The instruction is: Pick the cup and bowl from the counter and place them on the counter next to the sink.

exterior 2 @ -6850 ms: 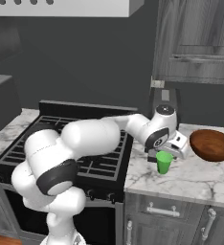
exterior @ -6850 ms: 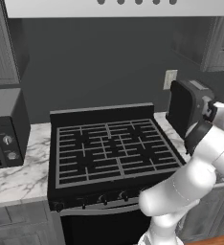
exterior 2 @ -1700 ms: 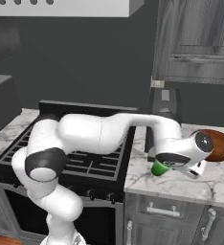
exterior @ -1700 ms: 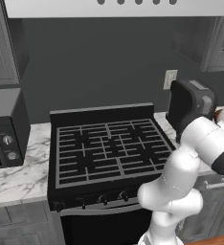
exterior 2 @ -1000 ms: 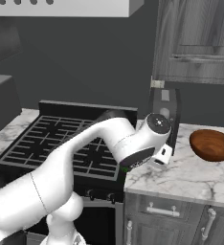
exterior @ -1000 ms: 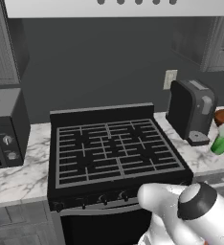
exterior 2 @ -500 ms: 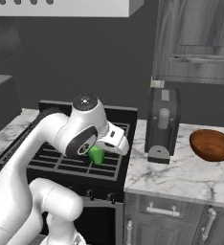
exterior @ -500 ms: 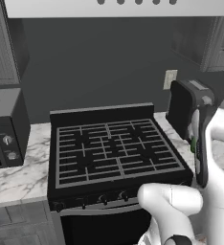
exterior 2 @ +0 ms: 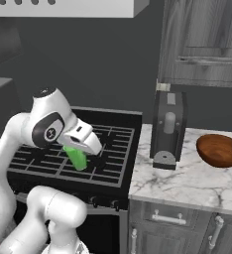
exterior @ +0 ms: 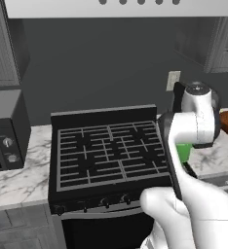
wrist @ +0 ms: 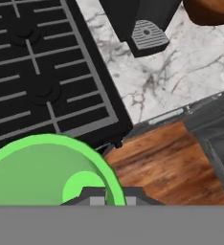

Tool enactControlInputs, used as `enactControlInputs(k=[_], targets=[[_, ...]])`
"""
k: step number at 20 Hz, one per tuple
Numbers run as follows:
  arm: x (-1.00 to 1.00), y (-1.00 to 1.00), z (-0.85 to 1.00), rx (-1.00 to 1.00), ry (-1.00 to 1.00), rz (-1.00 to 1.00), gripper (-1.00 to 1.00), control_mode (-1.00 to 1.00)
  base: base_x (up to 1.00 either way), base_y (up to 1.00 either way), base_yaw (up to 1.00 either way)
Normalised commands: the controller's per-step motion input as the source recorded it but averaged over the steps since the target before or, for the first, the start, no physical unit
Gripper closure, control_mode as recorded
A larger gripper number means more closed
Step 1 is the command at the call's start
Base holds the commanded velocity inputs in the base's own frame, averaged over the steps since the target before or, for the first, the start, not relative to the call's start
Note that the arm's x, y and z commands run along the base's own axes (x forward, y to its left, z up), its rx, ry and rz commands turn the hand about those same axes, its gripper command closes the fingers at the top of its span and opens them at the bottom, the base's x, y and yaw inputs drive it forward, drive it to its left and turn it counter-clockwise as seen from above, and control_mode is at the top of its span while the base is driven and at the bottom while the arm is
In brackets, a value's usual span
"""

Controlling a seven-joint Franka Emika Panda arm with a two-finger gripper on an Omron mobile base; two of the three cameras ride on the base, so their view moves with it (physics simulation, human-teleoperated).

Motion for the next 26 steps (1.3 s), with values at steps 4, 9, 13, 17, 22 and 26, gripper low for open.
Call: enactControlInputs(k=[4,9,13,17,22,26], targets=[[0.0,0.17,0.11,0.1,0.16,-0.07,1.0,-1.0,0.0,0.0,0.0],[0.0,0.05,0.18,0.14,0.17,-0.02,1.0,-1.0,0.0,0.0,0.0],[0.0,0.0,0.01,0.04,0.06,0.0,1.0,-1.0,0.0,0.0,0.0],[0.0,0.0,0.0,0.0,0.0,0.0,1.0,-1.0,0.0,0.0,0.0],[0.0,0.0,0.0,0.0,0.0,0.0,1.0,-1.0,0.0,0.0,0.0],[0.0,0.0,0.0,0.0,0.0,0.0,1.0,1.0,0.0,0.0,0.0]])
